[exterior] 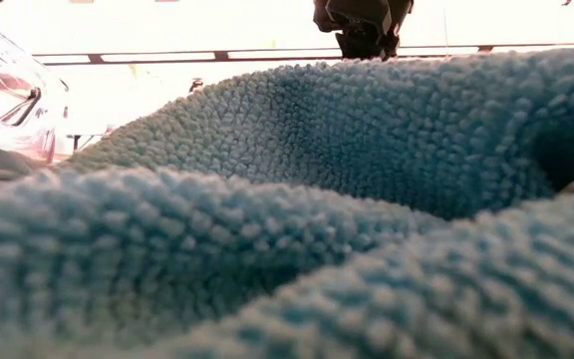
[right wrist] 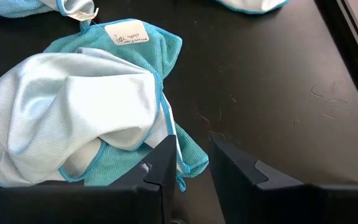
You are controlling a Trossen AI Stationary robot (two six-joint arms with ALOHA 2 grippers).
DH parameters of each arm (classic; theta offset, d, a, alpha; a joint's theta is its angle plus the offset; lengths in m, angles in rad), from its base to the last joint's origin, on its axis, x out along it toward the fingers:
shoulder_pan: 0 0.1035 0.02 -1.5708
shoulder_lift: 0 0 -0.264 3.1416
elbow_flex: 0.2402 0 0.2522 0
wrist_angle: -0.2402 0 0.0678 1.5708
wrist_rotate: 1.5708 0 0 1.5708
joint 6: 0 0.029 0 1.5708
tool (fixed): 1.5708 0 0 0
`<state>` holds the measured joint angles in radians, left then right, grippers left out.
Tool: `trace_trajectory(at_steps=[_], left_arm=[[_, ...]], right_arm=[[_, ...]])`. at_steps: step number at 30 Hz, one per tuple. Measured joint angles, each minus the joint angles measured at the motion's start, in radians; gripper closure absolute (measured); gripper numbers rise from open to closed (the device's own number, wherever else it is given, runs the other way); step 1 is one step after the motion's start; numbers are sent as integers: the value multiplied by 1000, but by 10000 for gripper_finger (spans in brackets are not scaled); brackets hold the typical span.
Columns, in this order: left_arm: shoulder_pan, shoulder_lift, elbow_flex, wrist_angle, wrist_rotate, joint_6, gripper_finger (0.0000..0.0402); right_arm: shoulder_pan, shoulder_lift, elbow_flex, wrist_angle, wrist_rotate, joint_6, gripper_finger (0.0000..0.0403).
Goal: Sort microfiber towel by color & place in baskets
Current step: Put the blue microfiber towel into the left transparent bin
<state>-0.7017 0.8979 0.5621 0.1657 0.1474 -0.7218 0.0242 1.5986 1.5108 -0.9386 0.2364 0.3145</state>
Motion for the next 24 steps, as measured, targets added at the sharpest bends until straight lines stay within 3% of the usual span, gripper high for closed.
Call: trace_trajectory(at_steps=[7, 13, 19, 24], left_arm=[[0, -32, 0, -323, 2, -343, 315], [0, -47, 0, -518, 2, -516, 315], [0, -31, 0, -532, -40, -590, 315], [-2, -37, 0, -539, 55, -592, 315]], right_arm=[[0, 0, 0, 0, 0, 0, 311], [0, 0, 0, 0, 0, 0, 312], [0, 0, 0, 0, 0, 0, 316], [0, 0, 0, 0, 0, 0, 311]])
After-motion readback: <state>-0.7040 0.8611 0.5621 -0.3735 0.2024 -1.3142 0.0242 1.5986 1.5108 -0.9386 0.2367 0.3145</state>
